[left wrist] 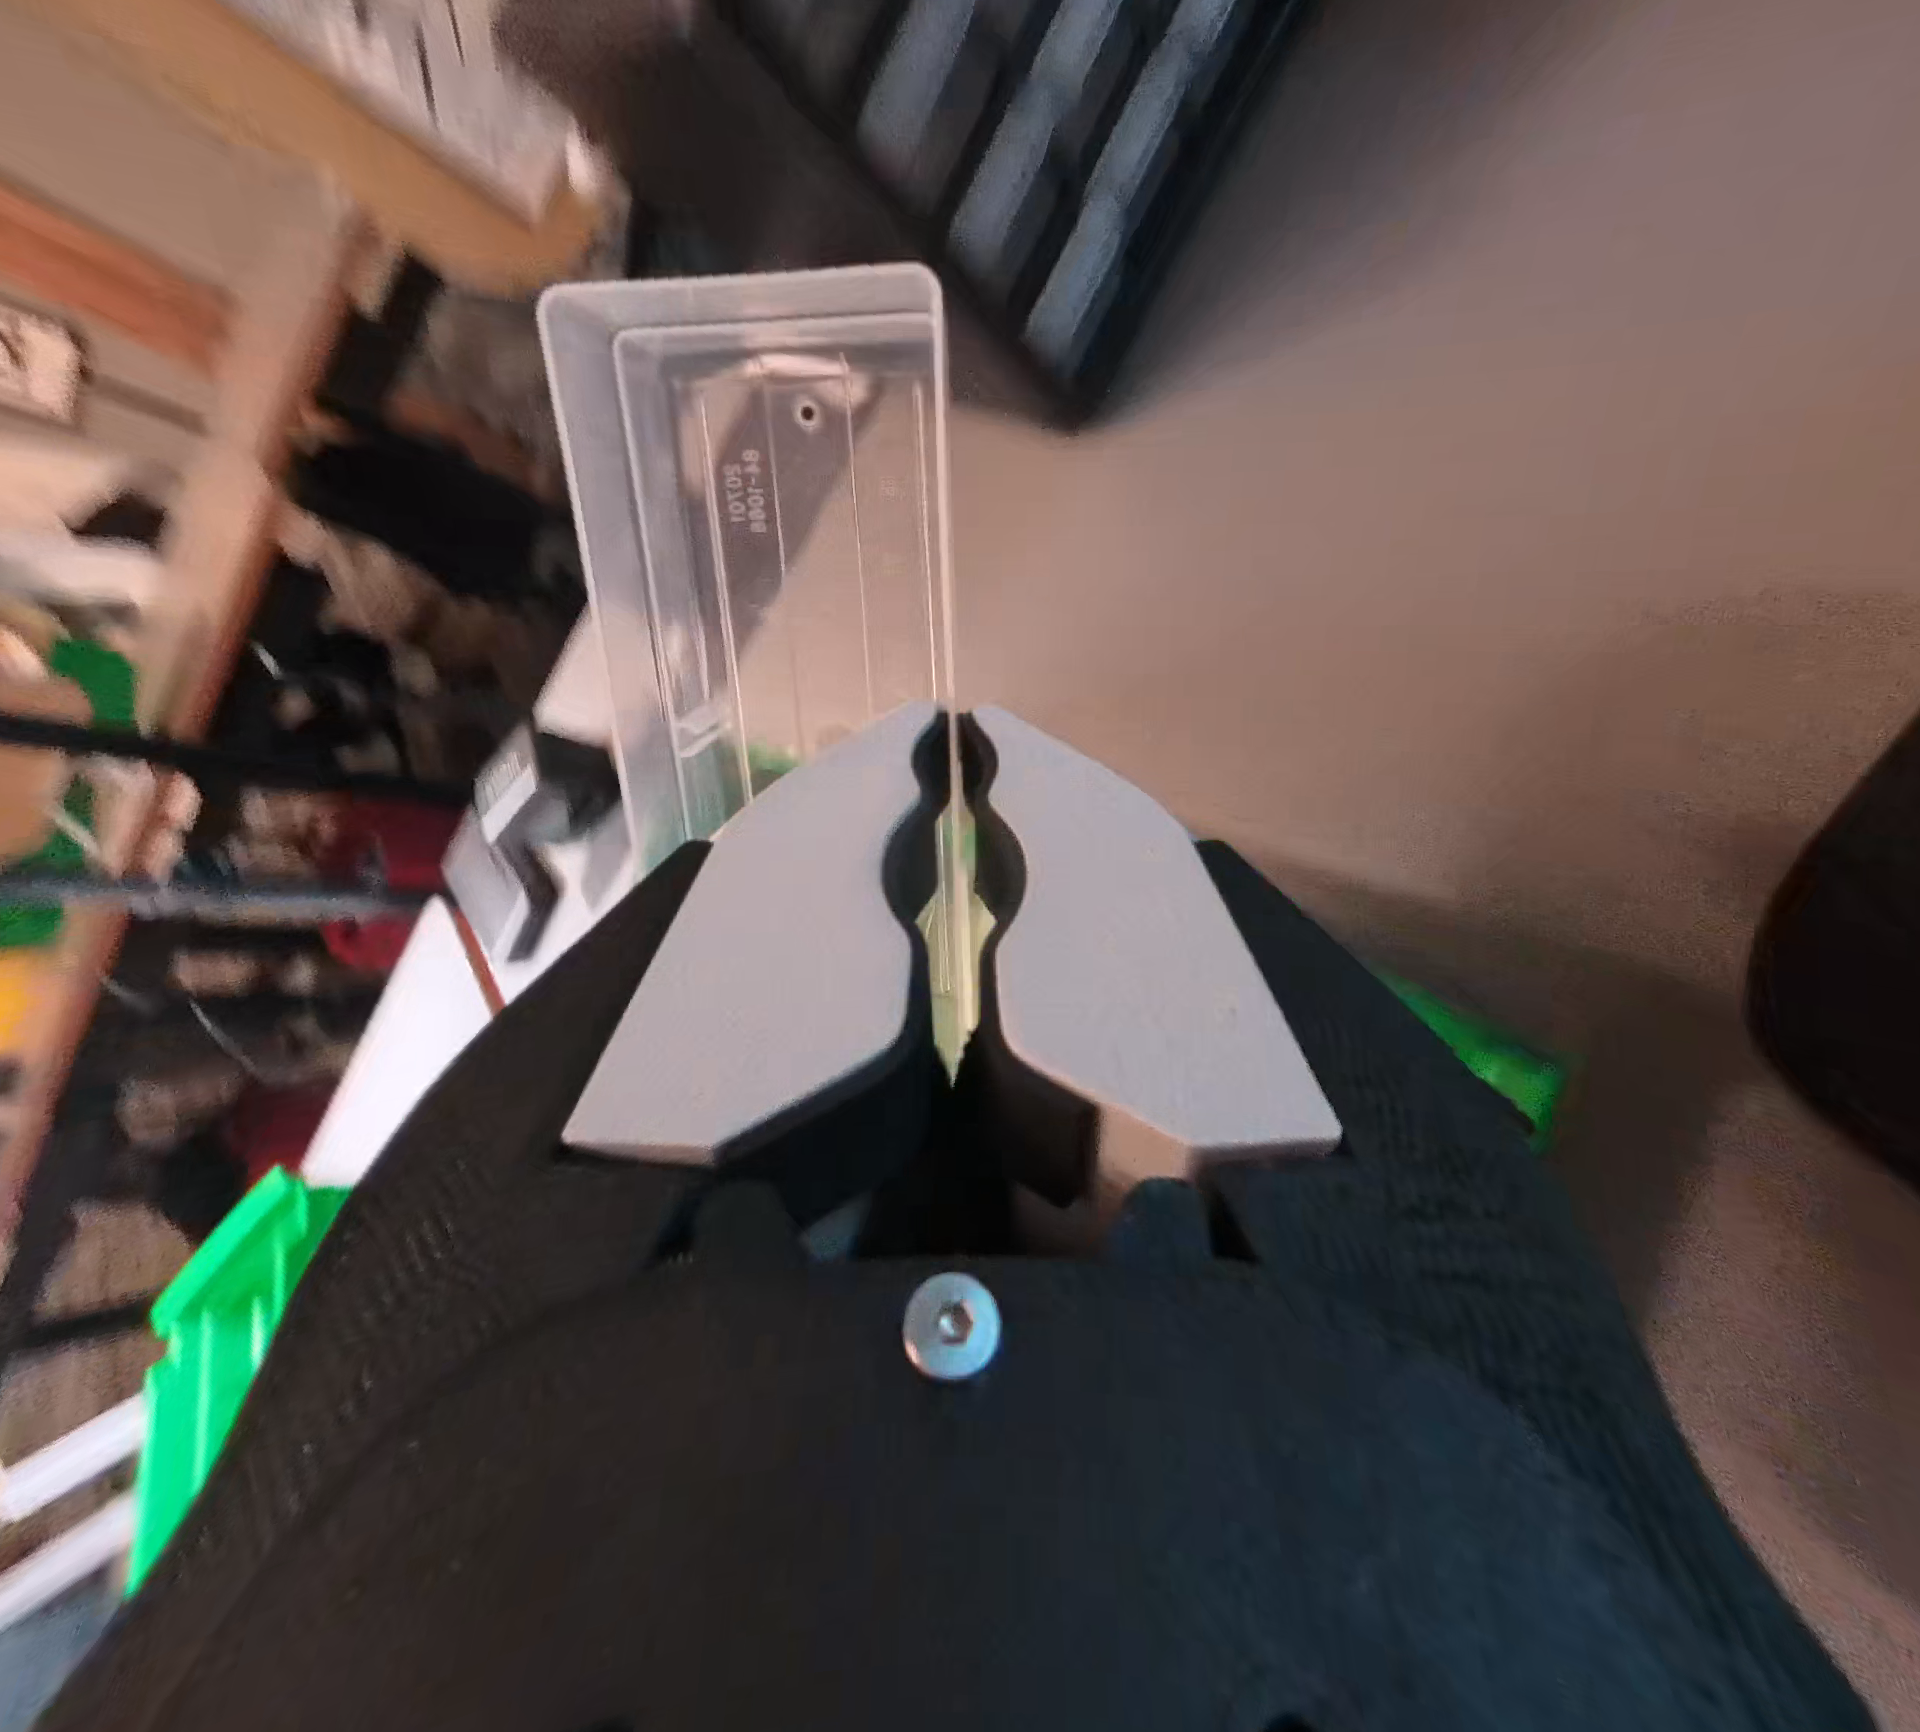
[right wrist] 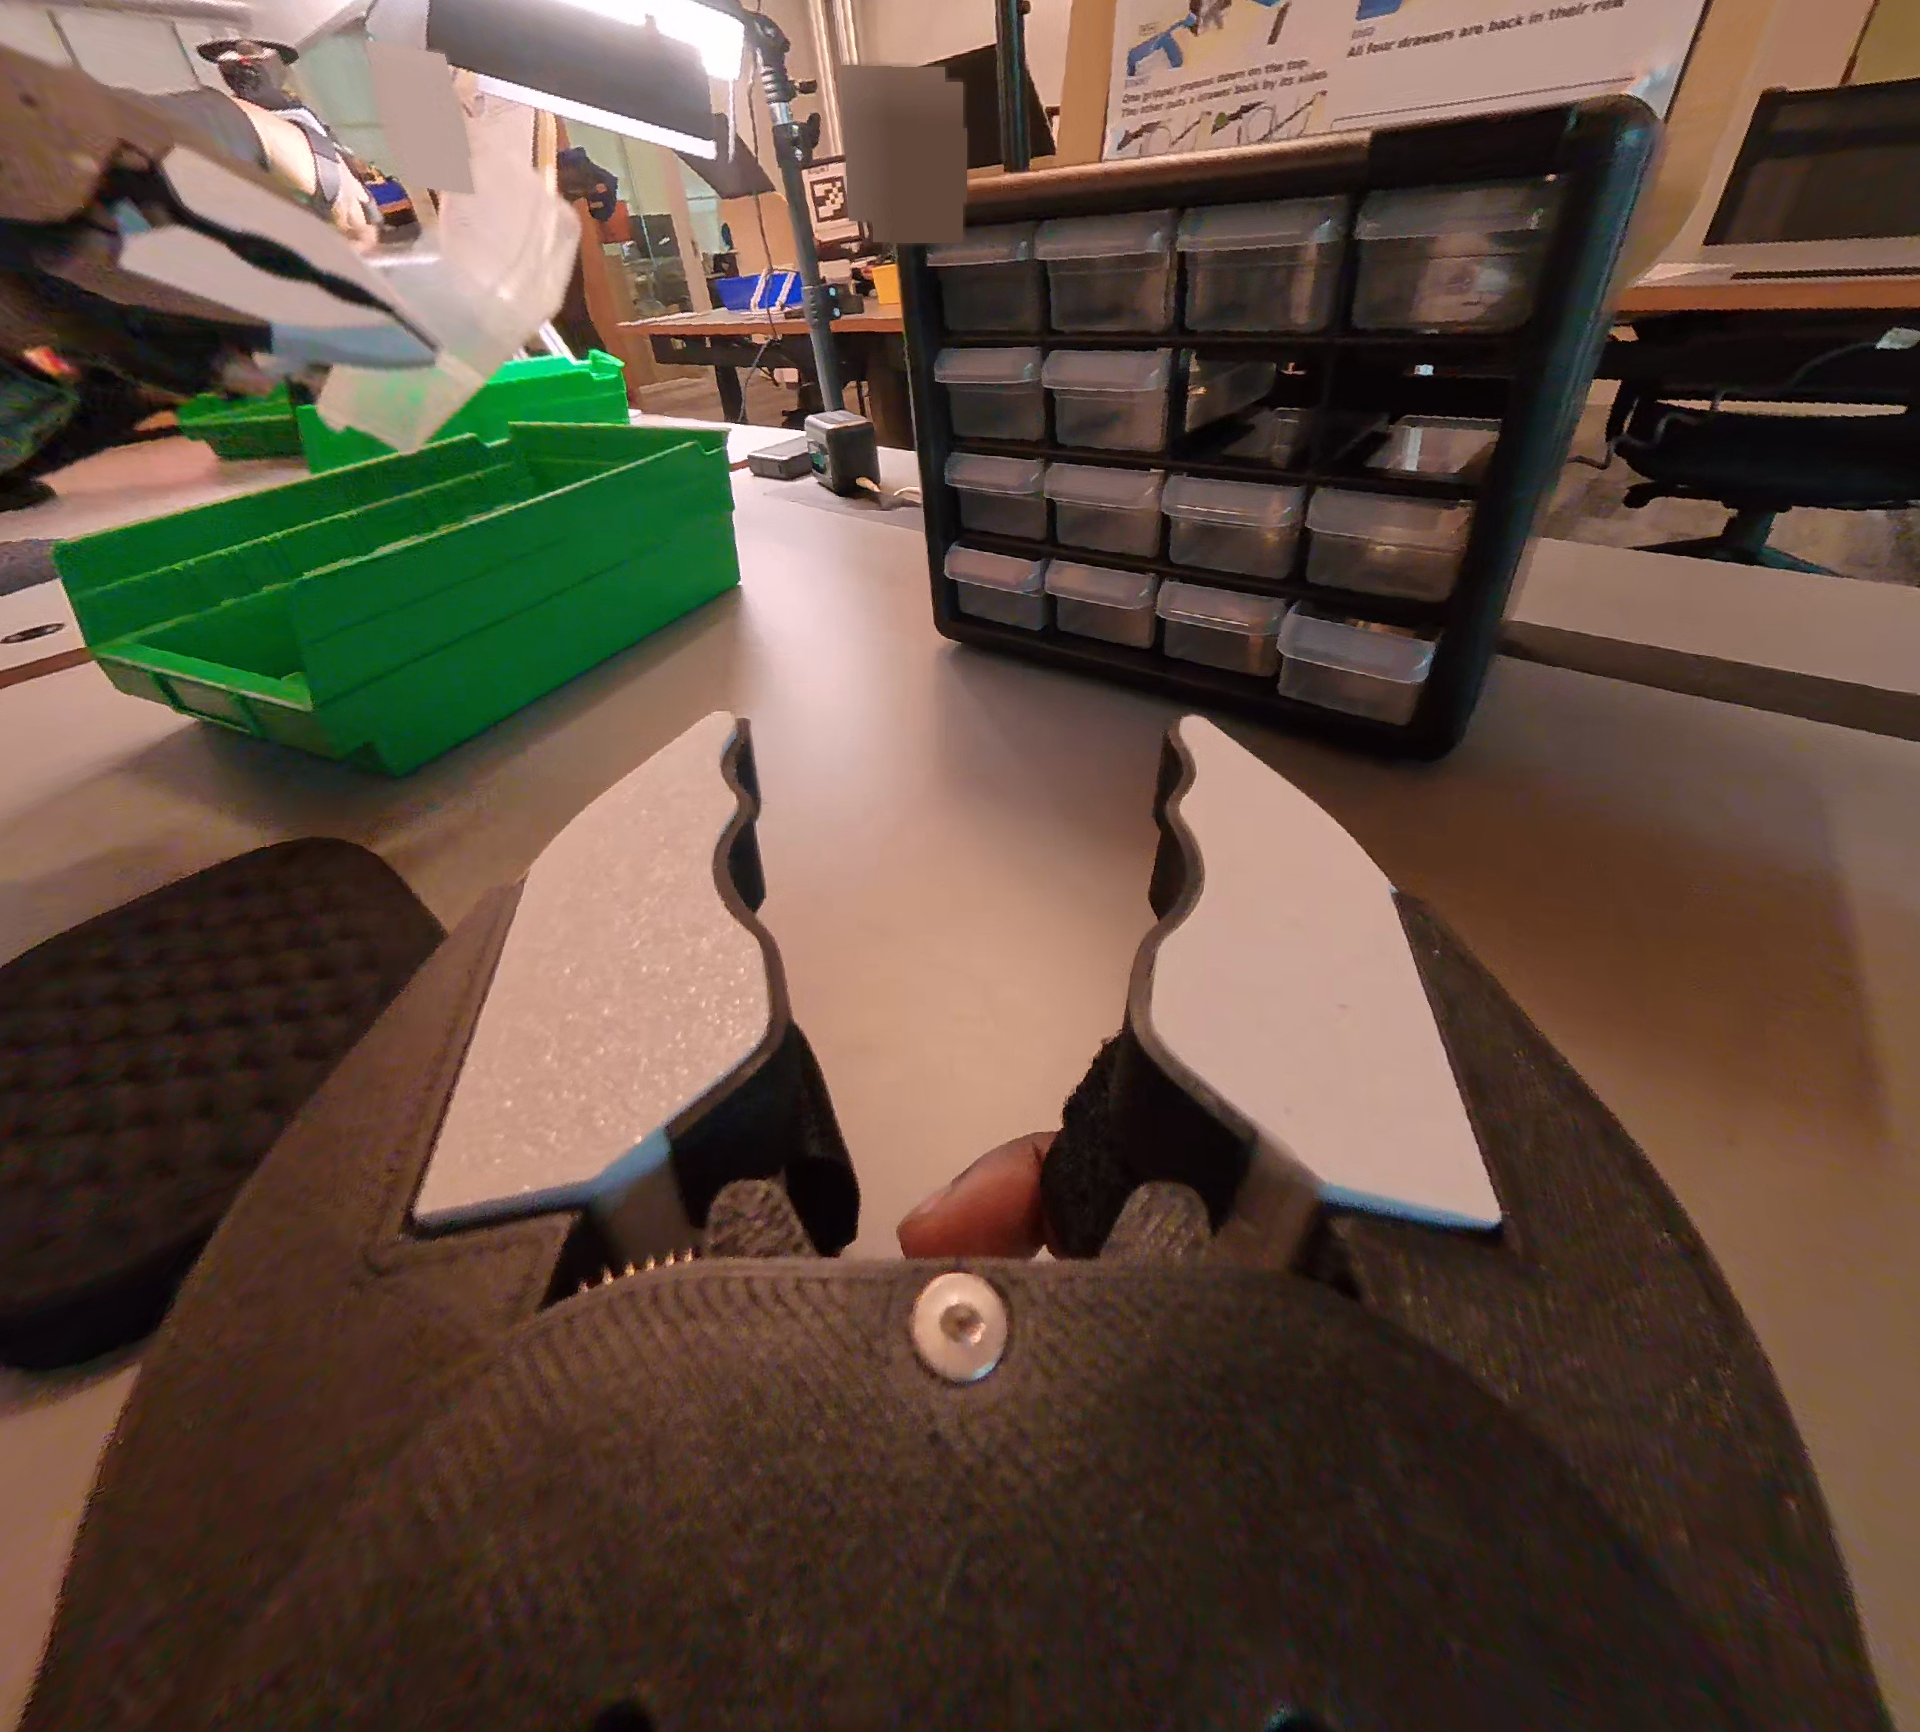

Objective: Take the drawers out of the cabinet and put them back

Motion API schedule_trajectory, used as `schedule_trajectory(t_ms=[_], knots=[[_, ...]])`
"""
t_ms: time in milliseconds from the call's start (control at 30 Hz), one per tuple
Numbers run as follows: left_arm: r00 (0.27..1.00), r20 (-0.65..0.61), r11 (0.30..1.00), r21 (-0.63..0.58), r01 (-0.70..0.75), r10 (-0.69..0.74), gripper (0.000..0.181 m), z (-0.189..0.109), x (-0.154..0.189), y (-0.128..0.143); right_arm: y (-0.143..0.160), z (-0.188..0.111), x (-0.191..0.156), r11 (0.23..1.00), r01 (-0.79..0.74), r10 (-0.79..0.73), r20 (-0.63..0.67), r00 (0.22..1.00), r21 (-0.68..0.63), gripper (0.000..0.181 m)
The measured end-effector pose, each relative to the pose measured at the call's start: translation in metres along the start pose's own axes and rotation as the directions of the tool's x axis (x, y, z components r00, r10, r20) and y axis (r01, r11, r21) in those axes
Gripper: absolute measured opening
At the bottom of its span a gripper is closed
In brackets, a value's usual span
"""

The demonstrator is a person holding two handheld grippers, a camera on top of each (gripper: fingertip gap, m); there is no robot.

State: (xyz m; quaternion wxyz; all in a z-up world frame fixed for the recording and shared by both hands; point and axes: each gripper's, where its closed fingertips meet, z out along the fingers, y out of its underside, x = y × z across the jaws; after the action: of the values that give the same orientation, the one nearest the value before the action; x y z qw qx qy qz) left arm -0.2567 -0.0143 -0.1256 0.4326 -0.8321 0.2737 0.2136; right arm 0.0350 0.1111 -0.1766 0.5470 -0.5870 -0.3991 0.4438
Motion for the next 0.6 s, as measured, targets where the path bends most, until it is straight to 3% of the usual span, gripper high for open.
schedule_trajectory(t_ms=[33, 167, 267, 367, 600], knots=[[0.999, 0.000, 0.997, 0.062, -0.039, 0.039, 0.001, -0.003, 0.011, -0.024, -0.001, 0.000, -0.002, 1.000, 0.001, -0.001, 0.009, 1.000, 0.006, 0.073], [0.970, -0.125, 0.942, 0.293, -0.163, 0.206, 0.001, -0.003, 0.088, -0.107, -0.008, -0.003, -0.013, 0.999, 0.019, -0.023, 0.077, 0.997, 0.048, 0.075], [0.886, -0.294, 0.879, 0.427, -0.214, 0.359, 0.001, -0.004, 0.156, -0.141, -0.016, -0.009, -0.036, 0.992, 0.072, -0.092, 0.193, 0.977, 0.108, 0.083], [0.792, -0.394, 0.846, 0.458, -0.272, 0.467, 0.002, -0.002, 0.195, -0.149, -0.025, -0.021, -0.062, 0.979, 0.095, -0.150, 0.330, 0.932, 0.178, 0.088], [0.635, -0.498, 0.803, 0.439, -0.404, 0.591, 0.002, 0.004, 0.228, -0.137, -0.013, -0.022, -0.089, 0.929, 0.320, -0.368, 0.372, 0.852, 0.187, 0.089]])
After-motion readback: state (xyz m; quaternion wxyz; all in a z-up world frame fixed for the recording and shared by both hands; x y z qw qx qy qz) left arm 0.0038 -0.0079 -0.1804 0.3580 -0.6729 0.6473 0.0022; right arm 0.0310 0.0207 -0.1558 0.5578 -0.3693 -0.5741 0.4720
